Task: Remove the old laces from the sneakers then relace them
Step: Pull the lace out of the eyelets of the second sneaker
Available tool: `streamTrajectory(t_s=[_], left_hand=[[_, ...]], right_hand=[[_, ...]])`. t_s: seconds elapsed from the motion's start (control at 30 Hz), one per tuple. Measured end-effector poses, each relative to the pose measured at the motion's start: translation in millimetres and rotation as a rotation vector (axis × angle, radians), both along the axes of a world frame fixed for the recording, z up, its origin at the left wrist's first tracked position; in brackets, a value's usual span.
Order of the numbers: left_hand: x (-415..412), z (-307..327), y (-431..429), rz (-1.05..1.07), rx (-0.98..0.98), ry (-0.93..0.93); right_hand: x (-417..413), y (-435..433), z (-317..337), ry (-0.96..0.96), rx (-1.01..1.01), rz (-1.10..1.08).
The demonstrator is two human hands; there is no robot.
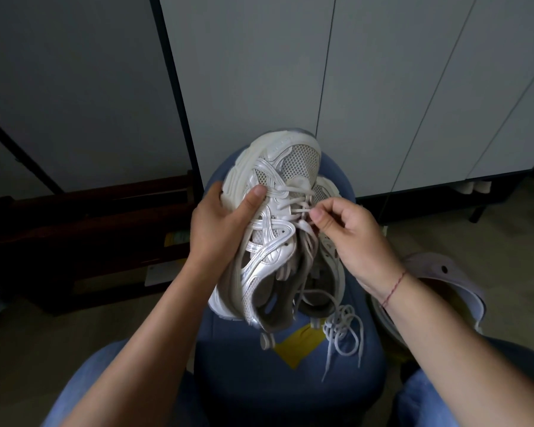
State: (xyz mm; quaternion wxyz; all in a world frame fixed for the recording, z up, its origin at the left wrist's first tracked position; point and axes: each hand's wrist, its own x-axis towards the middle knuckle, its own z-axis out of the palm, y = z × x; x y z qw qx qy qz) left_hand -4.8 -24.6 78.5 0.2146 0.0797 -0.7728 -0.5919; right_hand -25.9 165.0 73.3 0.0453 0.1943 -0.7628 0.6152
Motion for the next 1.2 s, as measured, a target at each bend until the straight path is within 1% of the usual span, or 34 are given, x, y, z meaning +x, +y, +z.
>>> streamTrajectory(t_s=[0.1,0.2,0.33,0.5,0.57,0.63,0.73,0.83,0.97,1.13,1.2], left_hand=[[0.5,0.2,0.6,-0.021,0.035,0.001],[1.4,0.3,1.5,-0.042,0.078,0.007],[1.1,0.3,0.9,-0.063,0.112,0.004],[0.2,0.6,4.5,-0.096,0.164,0.004],[-1.3,-0.7,4.7,-0.108,0.169,-0.006],[-2.6,-2.9,3.8,-0.099,0.167,-0.027],[-1.6,-3.8,2.4,-0.065,0.212,-0.062],[-0.4,-0.4,0.0,-0.037,0.242,-0.059],[1.1,2.7,0.9,-0.045,0.235,-0.024],[0.1,0.4,3.3,-0.037,0.247,-0.008],[-0.1,-0.1,4.1,-0.032,0.244,-0.012]], right_hand=[[3.6,-2.4,4.3,-0.055,-0.143,0.048],[6.6,-3.7,11.4,-0.163,-0.304,0.085],[8.1,-2.1,20.4,-0.261,-0.420,0.091],[3.2,5.4,29.5,-0.526,-0.694,0.194],[2.7,7.0,30.8,-0.600,-0.760,0.235],[3.3,6.1,29.0,-0.565,-0.707,0.216],[6.1,4.1,22.2,-0.397,-0.491,0.169],[9.0,0.7,17.6,-0.289,-0.316,0.136],[10.4,-3.5,16.7,-0.230,-0.288,0.090],[12.8,-6.3,14.2,-0.152,-0.277,0.097],[11.5,-8.3,10.7,-0.106,-0.268,0.048]])
